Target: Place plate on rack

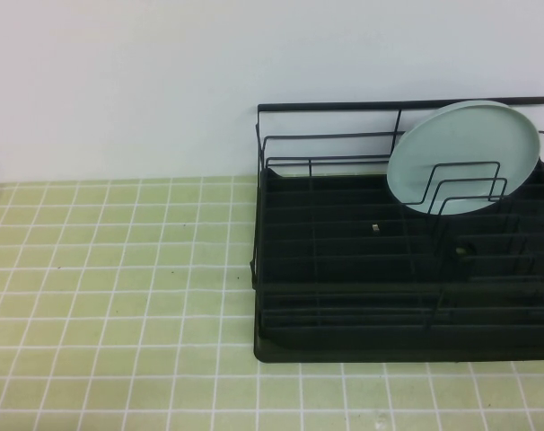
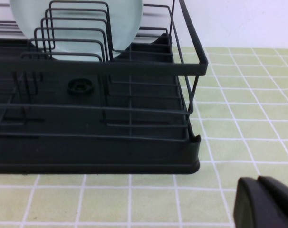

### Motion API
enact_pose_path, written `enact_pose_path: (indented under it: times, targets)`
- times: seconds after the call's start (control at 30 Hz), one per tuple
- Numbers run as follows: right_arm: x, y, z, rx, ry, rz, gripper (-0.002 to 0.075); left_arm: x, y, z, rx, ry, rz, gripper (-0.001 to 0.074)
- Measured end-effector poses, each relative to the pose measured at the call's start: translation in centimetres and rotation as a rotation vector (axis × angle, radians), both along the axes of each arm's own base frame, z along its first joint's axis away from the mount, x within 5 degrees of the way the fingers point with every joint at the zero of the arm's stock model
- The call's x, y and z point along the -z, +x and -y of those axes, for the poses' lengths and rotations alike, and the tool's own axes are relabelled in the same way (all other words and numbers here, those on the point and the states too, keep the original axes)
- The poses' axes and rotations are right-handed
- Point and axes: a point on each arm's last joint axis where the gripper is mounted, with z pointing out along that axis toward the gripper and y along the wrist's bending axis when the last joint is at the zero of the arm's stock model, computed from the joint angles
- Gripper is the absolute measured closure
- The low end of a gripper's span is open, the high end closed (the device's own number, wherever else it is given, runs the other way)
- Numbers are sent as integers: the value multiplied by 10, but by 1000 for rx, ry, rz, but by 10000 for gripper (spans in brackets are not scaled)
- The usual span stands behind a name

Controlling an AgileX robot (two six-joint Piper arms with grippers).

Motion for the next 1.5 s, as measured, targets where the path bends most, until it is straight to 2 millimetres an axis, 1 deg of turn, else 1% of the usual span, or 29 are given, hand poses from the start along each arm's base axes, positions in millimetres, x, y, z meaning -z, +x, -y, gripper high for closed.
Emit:
enact_pose_path:
  times: [0.2,0.3,1.5]
  targets:
    - [0,0,0,-6,-24,-1,727,-2,-8,3,17,-71,40,735]
    - [0,0,0,-6,-24,-1,727,-2,-10,3,23,-63,62,735]
    - [0,0,0,-7,-29,-1,727,-2,-11,3,26,-56,69,735]
